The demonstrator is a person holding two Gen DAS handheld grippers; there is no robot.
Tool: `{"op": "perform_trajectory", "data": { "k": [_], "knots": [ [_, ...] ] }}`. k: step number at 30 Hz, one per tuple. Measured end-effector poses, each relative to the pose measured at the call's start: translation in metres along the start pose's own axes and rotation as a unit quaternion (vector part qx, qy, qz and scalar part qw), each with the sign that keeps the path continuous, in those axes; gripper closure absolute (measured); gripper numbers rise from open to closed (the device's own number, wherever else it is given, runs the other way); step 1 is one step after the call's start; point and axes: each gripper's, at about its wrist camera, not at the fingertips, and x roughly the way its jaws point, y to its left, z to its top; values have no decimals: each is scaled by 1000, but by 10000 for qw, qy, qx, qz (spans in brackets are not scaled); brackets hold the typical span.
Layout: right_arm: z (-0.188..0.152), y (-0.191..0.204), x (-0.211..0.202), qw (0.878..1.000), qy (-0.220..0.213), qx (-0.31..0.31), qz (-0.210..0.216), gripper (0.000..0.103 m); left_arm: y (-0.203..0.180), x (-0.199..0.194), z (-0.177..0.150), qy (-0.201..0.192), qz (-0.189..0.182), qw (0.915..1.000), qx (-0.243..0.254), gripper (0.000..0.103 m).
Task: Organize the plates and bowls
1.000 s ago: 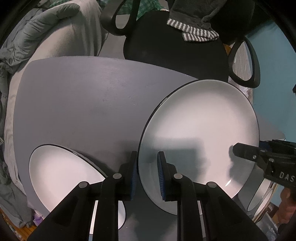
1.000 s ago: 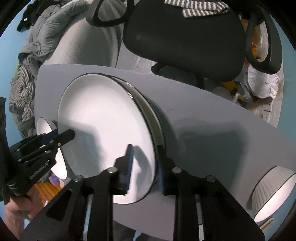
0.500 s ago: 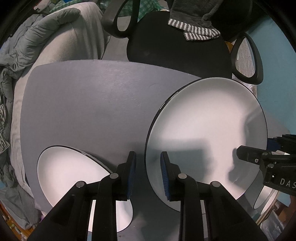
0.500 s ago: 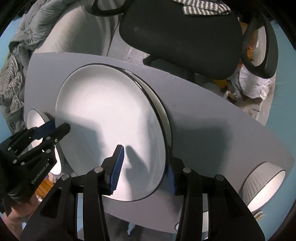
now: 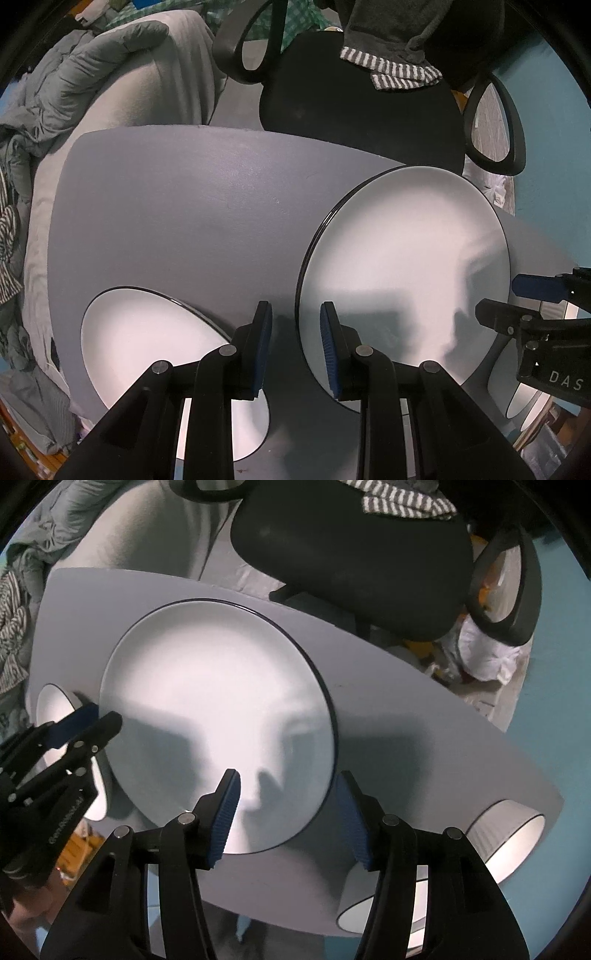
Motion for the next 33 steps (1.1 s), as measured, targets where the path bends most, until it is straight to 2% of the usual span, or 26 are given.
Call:
{"op": "perform_trajectory", "data": {
  "k": [1,3,10,15,19,23,33],
  "knots": [
    [-1,-1,0,10000,-25,-9,-1,47,0,-1,-1,-11,12,10000,7,76],
    [-4,1,-2,9999,-138,-39,-55,47,2,-4,-4,-25,31,10000,-14,68],
    [-11,5,-6,9979,-454,-102,-450,38,5,-17,-17,-151,191,9997,1,61],
    [-17,12,-15,9960,-656,-134,-596,38,7,-34,-26,-311,276,9991,35,49],
    [-24,18,-23,9945,-788,-160,-672,38,12,-48,-34,-410,292,9987,34,48],
    [-31,24,-32,9931,-907,-211,-712,37,16,-62,-40,-547,313,9980,38,41],
    [-44,41,-54,9884,-1234,-330,-822,37,31,-88,-53,-710,294,9970,-37,36]
  ]
}}
